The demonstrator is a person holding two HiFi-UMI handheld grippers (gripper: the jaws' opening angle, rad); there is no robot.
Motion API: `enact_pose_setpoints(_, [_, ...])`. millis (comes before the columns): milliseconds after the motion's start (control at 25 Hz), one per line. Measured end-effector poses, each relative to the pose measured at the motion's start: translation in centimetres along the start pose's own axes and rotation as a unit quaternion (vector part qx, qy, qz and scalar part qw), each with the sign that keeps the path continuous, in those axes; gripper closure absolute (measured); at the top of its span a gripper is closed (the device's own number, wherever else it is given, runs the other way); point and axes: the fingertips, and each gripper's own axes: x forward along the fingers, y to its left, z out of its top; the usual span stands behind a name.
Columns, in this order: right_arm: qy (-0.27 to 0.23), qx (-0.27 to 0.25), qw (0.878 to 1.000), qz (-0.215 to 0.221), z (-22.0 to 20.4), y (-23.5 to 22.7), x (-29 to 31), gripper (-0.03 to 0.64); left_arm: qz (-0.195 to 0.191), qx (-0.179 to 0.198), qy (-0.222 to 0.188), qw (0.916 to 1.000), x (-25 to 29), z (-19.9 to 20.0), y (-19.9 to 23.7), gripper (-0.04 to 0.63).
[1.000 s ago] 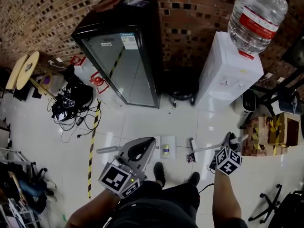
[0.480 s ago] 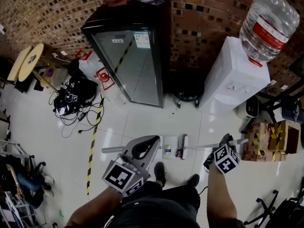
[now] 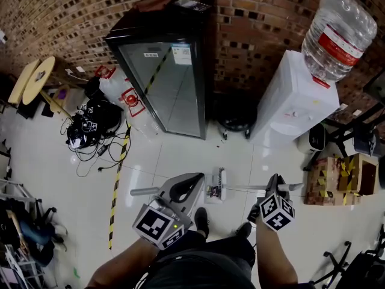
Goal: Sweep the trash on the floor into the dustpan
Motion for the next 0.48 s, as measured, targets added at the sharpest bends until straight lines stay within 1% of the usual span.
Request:
enact_pose_setpoints(160, [-0.028,0.011,1.0,0.007,2.6,-1.1,-2.9,0.566,-0.012,-0.008,-0.006,0.9999,-0.1,0.3,-0.7,0.578])
enact_pose_setpoints(240, [-0.049,0.009,0.999,0.012,4.6,-1.6,-4.7,0.566,-0.013,-0.021,-0.009,0.9997,0.2,0.6,-1.0,0.578])
enact_pose_setpoints(280, [-0.06,0.007,0.998,0.017,5.9,-1.8,-5.5,0.567,-0.014,-0.021,-0.01,0.9996,0.5,0.8,-1.3,0.578])
enact_pose_setpoints(400, [-0.091,-0.008,0.995,0.038,9.2,-2.3,-8.6,0.568,-0.03,0.011,-0.005,0.9995,1.9,1.1,-2.9,0.578])
enact_pose_setpoints(480, [-0.107,-0.035,0.991,0.066,11.3,-2.5,-10.9,0.568,-0.037,0.021,-0.006,0.9991,2.4,1.1,-4.7,0.578])
